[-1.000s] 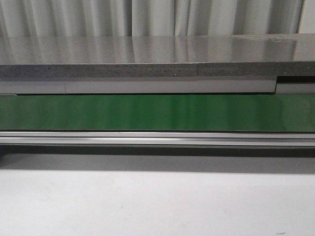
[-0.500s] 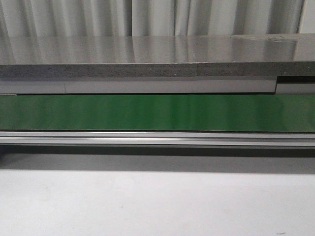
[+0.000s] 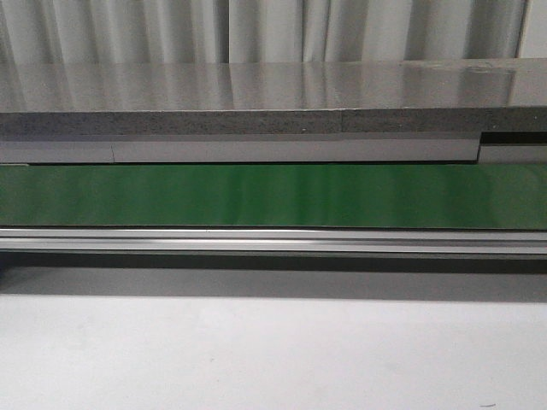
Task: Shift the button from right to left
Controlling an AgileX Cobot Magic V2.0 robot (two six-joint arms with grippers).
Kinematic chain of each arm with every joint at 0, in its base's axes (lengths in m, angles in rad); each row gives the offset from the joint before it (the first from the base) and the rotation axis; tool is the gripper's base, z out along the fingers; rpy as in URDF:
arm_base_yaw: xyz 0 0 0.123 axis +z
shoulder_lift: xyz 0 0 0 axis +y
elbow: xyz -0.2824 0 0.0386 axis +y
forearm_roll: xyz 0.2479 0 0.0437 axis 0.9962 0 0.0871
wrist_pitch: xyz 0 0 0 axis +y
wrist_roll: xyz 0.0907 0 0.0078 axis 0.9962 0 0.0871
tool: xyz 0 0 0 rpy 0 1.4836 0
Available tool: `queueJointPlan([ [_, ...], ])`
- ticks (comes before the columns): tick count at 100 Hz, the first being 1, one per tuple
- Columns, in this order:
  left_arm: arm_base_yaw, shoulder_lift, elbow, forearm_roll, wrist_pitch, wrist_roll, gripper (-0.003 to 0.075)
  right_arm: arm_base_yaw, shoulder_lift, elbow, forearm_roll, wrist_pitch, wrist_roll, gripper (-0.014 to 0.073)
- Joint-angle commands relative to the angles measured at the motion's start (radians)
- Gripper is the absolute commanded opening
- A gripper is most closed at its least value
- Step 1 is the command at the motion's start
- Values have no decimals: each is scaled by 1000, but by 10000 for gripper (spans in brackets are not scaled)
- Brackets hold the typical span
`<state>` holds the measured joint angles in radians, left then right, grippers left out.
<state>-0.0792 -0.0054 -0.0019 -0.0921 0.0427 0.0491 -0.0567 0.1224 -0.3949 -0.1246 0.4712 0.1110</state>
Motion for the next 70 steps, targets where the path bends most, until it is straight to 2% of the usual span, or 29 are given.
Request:
queueJointPlan([
  [1,-4,-31,45,0,-74,-11,-20,-3,78,-86,-16,-14,-2,-67],
  [29,-4,-31,45,0,-74,-11,-20,-3,333,-260,-29,118,2,-67],
  [56,-4,-31,45,0,-74,-11,-20,-6,529,-420,-48,265,83,-67],
  [70,-4,-31,45,0,-74,-11,-20,-59,602,-475,-50,322,83,-67],
])
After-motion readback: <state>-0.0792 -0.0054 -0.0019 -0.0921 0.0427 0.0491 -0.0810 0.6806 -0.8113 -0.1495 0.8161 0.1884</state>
